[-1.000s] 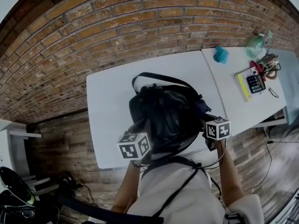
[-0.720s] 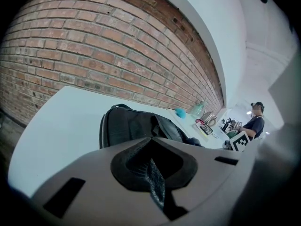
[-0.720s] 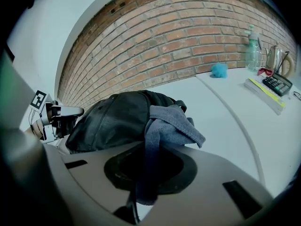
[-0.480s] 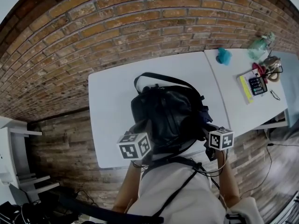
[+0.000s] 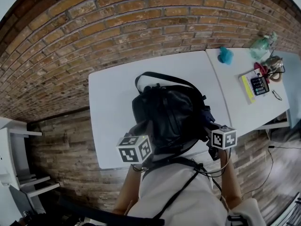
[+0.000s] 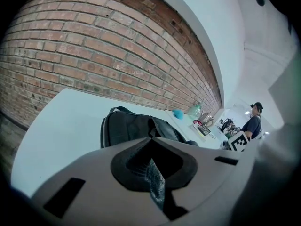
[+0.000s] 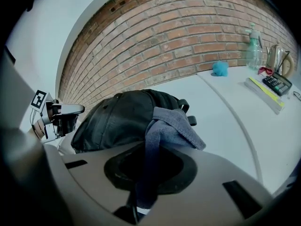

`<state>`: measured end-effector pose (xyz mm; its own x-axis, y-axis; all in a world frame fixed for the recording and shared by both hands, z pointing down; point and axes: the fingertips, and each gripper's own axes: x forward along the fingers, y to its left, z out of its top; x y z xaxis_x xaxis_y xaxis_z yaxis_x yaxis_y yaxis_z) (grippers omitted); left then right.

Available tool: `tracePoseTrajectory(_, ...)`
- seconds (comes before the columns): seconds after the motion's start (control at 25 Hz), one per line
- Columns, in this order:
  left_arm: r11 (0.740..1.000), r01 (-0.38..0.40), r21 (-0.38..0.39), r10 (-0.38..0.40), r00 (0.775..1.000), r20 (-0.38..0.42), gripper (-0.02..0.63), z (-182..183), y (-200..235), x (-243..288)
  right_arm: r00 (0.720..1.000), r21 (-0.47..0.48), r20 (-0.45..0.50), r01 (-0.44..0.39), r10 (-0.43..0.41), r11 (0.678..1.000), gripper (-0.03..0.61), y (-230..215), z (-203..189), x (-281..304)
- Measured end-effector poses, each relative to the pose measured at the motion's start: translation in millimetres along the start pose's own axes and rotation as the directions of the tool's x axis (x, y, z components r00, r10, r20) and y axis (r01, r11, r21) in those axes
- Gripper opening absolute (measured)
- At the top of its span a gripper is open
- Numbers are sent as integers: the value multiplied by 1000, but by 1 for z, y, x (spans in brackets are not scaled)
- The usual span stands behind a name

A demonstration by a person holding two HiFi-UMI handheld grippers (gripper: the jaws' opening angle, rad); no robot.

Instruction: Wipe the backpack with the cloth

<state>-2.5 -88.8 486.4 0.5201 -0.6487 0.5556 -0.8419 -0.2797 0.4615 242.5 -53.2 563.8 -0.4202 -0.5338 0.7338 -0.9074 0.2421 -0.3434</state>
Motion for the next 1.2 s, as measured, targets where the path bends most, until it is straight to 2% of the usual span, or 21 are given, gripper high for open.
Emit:
tracePoseTrajectory(0.24,1000,14,-2,-14,1000,0,3,0,-5,-1,998,-73,64,-8,13,997,47,5,59,-1)
tracePoseTrajectory(0.48,1000,21,-9,-21,1000,-3,3,1,-4,-3,994,-211,114,21,3,977,48,9,128,26)
tracePoseTrajectory(0.64,1000,13,-25,-12,1000,8,3,5,1,-5,993,-247,119,30,-1,968,47,8,157,49)
tracePoseTrajectory(0.88,999,14,-36,-14,1000,3,3,6,4,-5,994,-265,104,11,18,964,46,16,173,79)
tracePoseTrajectory(1.2,999,15,-41,-15,1000,-1,3,6,7,-4,998,-254,60,10,6,967,48,16,159,100)
